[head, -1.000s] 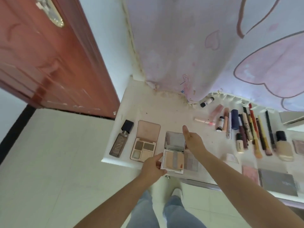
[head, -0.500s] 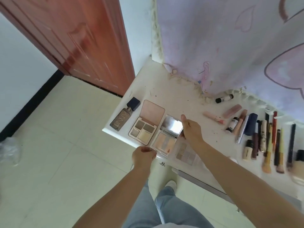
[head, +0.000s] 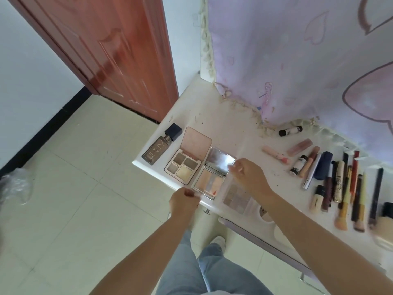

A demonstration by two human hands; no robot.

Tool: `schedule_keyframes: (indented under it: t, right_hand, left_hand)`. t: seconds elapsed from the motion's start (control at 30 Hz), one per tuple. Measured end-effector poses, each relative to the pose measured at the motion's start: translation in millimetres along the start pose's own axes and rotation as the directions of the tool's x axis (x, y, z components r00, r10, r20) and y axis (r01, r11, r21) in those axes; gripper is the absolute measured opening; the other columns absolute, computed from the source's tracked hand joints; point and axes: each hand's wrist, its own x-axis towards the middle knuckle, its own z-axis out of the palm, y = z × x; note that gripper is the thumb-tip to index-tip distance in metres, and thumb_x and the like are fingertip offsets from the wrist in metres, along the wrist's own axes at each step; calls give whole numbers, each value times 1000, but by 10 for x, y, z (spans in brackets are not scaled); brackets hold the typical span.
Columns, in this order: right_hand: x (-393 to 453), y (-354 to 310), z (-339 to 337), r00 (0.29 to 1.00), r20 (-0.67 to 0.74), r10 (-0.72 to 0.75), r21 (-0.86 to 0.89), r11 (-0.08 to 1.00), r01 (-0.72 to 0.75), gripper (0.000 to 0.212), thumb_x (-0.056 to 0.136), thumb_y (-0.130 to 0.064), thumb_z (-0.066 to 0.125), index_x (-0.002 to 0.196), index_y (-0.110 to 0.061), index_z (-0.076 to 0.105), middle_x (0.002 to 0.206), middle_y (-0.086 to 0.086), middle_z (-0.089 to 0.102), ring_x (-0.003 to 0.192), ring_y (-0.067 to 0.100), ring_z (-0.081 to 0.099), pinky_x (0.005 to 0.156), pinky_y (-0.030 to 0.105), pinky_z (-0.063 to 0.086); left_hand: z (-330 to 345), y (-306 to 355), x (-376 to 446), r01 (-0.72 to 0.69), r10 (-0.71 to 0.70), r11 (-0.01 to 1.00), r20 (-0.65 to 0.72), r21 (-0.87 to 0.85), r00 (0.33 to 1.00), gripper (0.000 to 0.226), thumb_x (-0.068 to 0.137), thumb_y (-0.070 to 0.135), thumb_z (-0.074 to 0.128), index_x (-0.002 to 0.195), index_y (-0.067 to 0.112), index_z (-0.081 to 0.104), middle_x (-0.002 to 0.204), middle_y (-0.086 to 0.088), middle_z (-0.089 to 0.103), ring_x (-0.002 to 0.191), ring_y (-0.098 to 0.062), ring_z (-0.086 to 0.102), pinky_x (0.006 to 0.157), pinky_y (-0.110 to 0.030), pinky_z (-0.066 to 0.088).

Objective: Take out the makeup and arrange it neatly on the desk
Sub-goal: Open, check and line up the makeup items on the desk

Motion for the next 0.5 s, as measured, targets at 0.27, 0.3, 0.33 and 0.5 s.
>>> schedule_keyframes:
  t: [0.27,0.3,0.33,0.5]
  right_hand:
    - [-709,313,59,968,123,-219,-708,664,240,79,28,-50,83,97,-14,67,104,12,65,91,29,65,84,49,50]
    - [-701,340,73,967,120,-226,-692,679,245,73,32,-44,83,97,-13,67,102,12,64,90,30,65,85,46,50]
    - [-690,346,82,966,149,-210,-656,711,255,67,44,-39,80,103,-12,64,107,12,60,96,30,61,91,40,46]
    - [-662,290,-24,973,167,-158,-197,962,190,59,70,-25,72,123,-15,49,122,1,47,118,18,41,93,12,27]
  left_hand:
    - [53,-152,-128,-495,454,744,203,449,867,16,85,13,54,100,16,59,84,11,53,71,-3,47,65,-9,32]
    - [63,-138,-151,-530,476,709,240,464,846,19,86,15,54,105,17,58,92,9,56,73,-3,47,68,-8,32]
    - [65,-120,-172,-559,489,683,274,471,828,23,87,16,54,109,18,57,100,7,57,76,-4,49,72,-8,33]
    - [-65,103,-260,-599,449,728,430,332,784,55,81,19,66,130,15,43,120,-1,51,93,-8,53,84,-20,45]
